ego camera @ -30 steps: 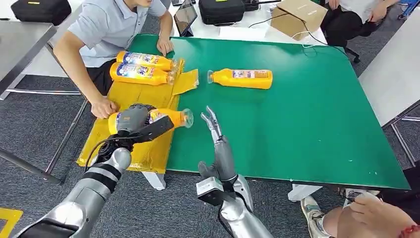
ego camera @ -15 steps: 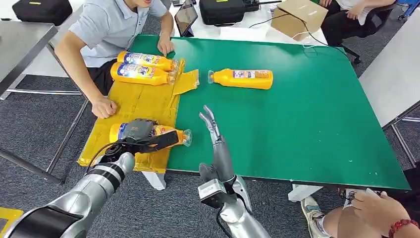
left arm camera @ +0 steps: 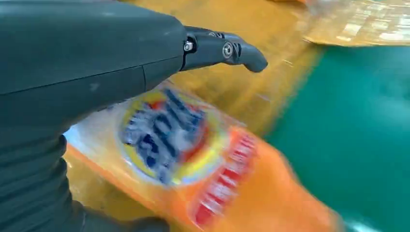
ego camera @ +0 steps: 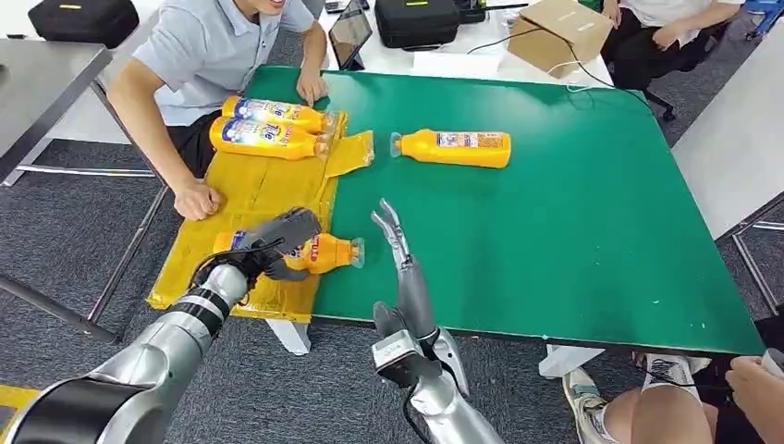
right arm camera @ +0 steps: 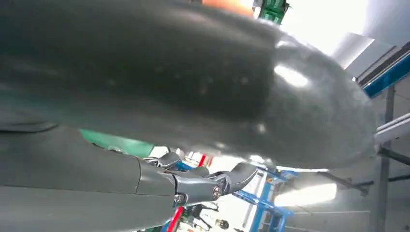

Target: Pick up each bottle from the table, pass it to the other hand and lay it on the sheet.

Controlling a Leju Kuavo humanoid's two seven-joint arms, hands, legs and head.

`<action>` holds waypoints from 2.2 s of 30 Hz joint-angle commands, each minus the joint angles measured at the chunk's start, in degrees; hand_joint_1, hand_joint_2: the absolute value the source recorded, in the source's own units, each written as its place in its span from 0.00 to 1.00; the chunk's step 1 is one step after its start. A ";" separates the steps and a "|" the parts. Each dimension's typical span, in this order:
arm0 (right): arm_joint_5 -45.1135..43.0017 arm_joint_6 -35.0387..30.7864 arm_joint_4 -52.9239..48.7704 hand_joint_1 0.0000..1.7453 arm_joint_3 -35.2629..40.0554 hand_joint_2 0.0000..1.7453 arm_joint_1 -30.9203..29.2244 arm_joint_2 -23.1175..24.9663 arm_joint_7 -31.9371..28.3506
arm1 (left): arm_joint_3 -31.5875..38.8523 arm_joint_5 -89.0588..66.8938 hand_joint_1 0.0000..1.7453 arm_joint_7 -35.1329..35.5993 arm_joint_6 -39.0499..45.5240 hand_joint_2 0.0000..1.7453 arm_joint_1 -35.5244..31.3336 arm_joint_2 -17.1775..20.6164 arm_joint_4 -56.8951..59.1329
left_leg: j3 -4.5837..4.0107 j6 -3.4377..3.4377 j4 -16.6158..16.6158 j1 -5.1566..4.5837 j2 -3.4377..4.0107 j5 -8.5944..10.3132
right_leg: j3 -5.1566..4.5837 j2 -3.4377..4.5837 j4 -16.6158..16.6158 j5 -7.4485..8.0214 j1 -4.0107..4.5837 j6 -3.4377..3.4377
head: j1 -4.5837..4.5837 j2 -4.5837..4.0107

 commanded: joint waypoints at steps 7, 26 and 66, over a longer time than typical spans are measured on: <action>-0.25 0.20 4.85 0.00 -2.77 0.00 -2.05 -0.81 -1.31 | 1.71 11.24 0.00 -8.24 1.62 1.00 3.81 -0.49 -9.52 | 0.23 -0.04 -0.07 0.00 0.14 -0.04 | 0.21 0.04 -0.07 -0.04 0.02 -0.07 | -0.02 0.00; 8.53 -8.98 -14.84 0.00 -6.27 1.00 8.72 -10.06 2.69 | -0.44 52.62 0.00 -17.76 20.64 1.00 36.72 -2.08 -71.19 | 0.01 -0.02 -0.09 0.00 0.23 -0.12 | -0.06 0.03 -0.17 -0.07 0.03 -0.05 | -0.02 0.00; 28.11 -9.14 25.71 0.00 -27.27 1.00 -7.38 -11.45 16.15 | -8.02 46.76 0.00 -15.29 13.96 1.00 44.54 -2.57 -69.02 | 0.11 -0.02 -0.11 -0.04 0.20 -0.11 | 0.06 -0.02 -0.17 -0.07 0.00 -0.08 | -0.02 0.00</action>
